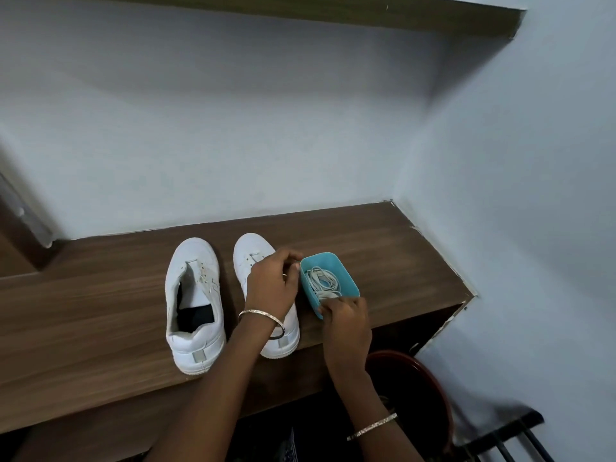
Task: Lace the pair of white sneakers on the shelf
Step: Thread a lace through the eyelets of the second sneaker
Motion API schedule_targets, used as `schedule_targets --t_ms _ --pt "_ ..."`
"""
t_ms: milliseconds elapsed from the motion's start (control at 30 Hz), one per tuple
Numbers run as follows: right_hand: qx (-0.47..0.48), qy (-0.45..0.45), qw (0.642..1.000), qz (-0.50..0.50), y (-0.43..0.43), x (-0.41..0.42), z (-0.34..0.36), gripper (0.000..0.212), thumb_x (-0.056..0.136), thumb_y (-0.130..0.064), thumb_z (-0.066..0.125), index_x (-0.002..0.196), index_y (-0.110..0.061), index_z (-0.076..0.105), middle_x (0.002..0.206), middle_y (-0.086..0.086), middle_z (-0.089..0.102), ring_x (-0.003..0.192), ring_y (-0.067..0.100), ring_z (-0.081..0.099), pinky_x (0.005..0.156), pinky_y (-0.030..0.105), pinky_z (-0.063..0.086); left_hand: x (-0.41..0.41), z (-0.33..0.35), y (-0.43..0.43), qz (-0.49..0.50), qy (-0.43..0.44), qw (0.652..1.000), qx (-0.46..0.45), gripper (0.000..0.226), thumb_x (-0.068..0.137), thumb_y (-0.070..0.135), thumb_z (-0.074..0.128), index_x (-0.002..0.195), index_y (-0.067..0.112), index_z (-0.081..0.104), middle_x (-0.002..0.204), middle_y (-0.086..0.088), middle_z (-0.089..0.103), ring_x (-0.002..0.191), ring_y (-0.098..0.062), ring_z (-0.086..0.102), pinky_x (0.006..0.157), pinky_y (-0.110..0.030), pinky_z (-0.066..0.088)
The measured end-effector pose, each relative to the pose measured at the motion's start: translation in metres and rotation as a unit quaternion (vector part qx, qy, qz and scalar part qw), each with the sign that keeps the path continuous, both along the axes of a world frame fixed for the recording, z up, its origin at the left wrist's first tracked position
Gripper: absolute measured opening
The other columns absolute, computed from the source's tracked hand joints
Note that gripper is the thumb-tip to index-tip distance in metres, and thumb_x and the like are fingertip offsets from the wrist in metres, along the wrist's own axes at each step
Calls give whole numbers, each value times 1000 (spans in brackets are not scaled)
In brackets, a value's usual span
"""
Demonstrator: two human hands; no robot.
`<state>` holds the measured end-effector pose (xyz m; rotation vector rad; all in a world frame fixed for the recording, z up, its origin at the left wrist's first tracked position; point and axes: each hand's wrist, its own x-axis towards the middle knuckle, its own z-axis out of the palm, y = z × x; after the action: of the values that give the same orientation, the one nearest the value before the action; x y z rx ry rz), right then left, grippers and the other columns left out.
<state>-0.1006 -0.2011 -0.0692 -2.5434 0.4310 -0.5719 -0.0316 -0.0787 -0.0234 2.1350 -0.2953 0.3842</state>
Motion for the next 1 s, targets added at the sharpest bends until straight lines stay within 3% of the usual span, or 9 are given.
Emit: schedule_targets --t_ms 67,167,300,467,567,667,867,1000 --pt "-9 -3 1000 11 -4 1 -1 14 81 -25 80 92 -17 78 91 -3 73 97 24 58 78 45 54 -6 1 7 24 -5 999 -29 18 93 8 60 100 20 72 92 8 74 81 -7 66 75 -23 51" --pt "3 -11 1000 13 -21 7 10 26 87 -45 71 103 -25 76 102 -10 72 102 17 56 88 42 47 -11 -3 20 64 -13 996 -59 19 92 6 62 97 21 73 87 11 73 79 -4 67 73 -24 53" --pt "52 -31 998 28 -50 32 28 11 93 -27 67 98 -19 74 93 -6 72 89 12 63 80 35 56 -12 -7 26 84 -7 992 -90 21 91 5 62 95 23 73 83 13 72 76 -3 67 70 -23 55" --pt "-8 122 990 68 -41 75 36 13 93 -23 68 100 -14 75 99 2 74 87 14 69 69 22 51 -12 -9 23 80 -1 991 -109 23 91 4 63 93 26 72 83 13 72 76 -3 67 69 -21 54" --pt "-63 204 975 64 -25 87 31 19 95 -22 66 109 -10 69 110 9 71 98 22 69 78 30 57 -11 -11 22 78 4 991 -112 23 91 4 63 93 26 71 82 12 72 73 -7 67 67 -26 56" --pt "-103 239 963 64 -17 93 26 21 99 -13 58 118 -6 60 121 13 66 112 28 64 91 36 53 -10 -15 22 71 6 991 -114 22 91 5 63 94 25 72 81 11 72 70 -13 68 67 -33 57" --pt "-116 239 963 52 -12 99 23 23 102 -13 51 122 -5 59 124 14 65 114 28 64 95 37 52 -10 -19 25 67 9 992 -106 21 91 6 64 93 24 73 81 13 72 71 -11 67 67 -29 56" --pt "-67 196 978 33 -20 99 30 20 99 -20 57 112 -9 66 114 11 67 105 28 65 79 35 51 -9 -19 29 65 17 992 -104 21 91 5 65 92 24 73 81 14 71 71 -10 66 65 -28 55"
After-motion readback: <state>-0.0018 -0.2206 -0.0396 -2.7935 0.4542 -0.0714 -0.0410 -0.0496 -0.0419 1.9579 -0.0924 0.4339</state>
